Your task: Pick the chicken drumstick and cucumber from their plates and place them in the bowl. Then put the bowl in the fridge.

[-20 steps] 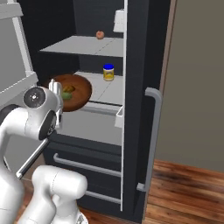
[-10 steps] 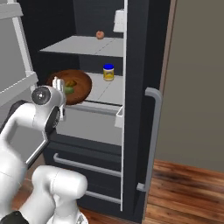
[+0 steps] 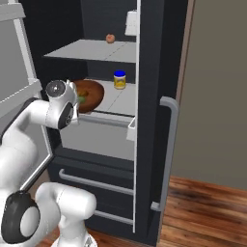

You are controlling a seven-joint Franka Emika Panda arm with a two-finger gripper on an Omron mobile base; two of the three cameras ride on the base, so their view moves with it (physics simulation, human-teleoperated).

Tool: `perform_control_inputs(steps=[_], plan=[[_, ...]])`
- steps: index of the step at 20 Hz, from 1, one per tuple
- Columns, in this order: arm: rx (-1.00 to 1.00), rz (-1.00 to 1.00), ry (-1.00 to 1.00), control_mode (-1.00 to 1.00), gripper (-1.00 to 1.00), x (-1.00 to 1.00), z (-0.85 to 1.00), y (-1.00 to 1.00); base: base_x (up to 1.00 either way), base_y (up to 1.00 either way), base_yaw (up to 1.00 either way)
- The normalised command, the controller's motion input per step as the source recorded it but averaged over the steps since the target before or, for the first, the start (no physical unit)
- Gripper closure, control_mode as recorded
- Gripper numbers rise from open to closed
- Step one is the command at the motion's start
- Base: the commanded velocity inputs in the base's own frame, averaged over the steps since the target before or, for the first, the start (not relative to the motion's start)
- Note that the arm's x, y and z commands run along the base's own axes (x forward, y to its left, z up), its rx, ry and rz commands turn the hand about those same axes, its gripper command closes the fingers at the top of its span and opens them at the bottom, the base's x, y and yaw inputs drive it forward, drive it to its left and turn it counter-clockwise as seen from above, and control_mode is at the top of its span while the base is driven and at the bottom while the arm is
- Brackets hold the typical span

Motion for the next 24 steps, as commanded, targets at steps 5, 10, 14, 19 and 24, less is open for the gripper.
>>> perform_control_inputs(steps=[5, 10, 14, 19, 24], plan=[[-0.05, 0.05, 0.00, -1.00, 1.00, 0.48, -0.13, 0.00, 0.00, 0.00, 0.00], [-0.04, 0.03, 0.00, -1.00, 1.00, 0.42, -0.22, 0.01, 0.00, 0.00, 0.00], [0.00, 0.02, 0.00, -1.00, 1.00, 0.38, -0.26, 0.02, 0.00, 0.00, 0.00], [0.00, 0.04, 0.00, -1.00, 1.00, 0.47, -0.19, 0.01, 0.00, 0.00, 0.00], [0.00, 0.04, 0.00, -1.00, 1.00, 0.53, -0.13, 0.02, 0.00, 0.00, 0.00]])
